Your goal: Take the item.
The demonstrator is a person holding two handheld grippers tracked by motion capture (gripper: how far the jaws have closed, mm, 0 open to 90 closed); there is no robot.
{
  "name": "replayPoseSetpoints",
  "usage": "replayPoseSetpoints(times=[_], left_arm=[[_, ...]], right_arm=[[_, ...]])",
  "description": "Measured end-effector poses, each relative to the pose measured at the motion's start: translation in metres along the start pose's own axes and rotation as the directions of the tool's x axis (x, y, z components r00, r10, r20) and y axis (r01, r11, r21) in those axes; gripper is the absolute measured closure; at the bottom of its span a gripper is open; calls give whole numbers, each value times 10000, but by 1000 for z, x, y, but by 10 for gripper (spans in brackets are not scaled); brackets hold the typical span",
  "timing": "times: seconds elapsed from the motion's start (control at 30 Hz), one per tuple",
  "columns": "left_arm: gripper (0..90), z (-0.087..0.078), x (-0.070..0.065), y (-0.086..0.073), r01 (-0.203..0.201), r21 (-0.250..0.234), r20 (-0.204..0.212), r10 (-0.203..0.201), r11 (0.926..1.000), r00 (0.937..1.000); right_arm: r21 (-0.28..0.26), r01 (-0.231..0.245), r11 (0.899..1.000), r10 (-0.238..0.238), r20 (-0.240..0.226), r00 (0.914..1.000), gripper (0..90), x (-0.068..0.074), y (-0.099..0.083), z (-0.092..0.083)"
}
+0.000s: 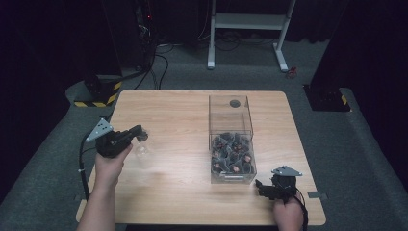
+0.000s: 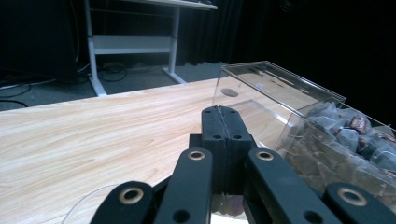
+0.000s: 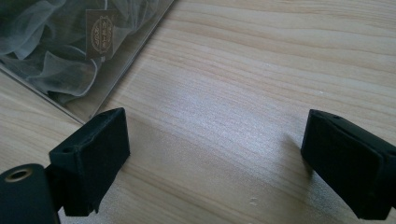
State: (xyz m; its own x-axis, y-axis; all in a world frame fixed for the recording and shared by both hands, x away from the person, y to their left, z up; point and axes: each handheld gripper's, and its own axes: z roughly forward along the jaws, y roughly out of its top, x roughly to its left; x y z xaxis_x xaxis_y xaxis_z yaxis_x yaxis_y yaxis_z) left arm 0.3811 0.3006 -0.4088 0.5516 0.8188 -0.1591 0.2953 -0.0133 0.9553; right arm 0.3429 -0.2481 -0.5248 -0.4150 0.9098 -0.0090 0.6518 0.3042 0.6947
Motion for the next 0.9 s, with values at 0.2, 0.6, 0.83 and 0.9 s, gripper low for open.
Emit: replayPoseSetpoints(times=[0.2,0.6,0.83,0.9], left_arm=[[900,-4,12,-4,167,-109,-408,-171,9998,9990],[900,-8,27,-11,475,-158,-746,-486,9987,9960],[900,-13,35,-14,578,-286,-1070,-605,9979,9924],[900,-12,36,-16,606,-252,-1127,-631,9978,9916]], right_arm=[[2,15,10000,-15,-16,10000,77,0,0,0],[-3,36,10000,-36,-23,10000,77,0,0,0],[-3,45,10000,-45,-33,10000,77,0,0,0],[2,32,10000,-32,-39,10000,77,0,0,0]])
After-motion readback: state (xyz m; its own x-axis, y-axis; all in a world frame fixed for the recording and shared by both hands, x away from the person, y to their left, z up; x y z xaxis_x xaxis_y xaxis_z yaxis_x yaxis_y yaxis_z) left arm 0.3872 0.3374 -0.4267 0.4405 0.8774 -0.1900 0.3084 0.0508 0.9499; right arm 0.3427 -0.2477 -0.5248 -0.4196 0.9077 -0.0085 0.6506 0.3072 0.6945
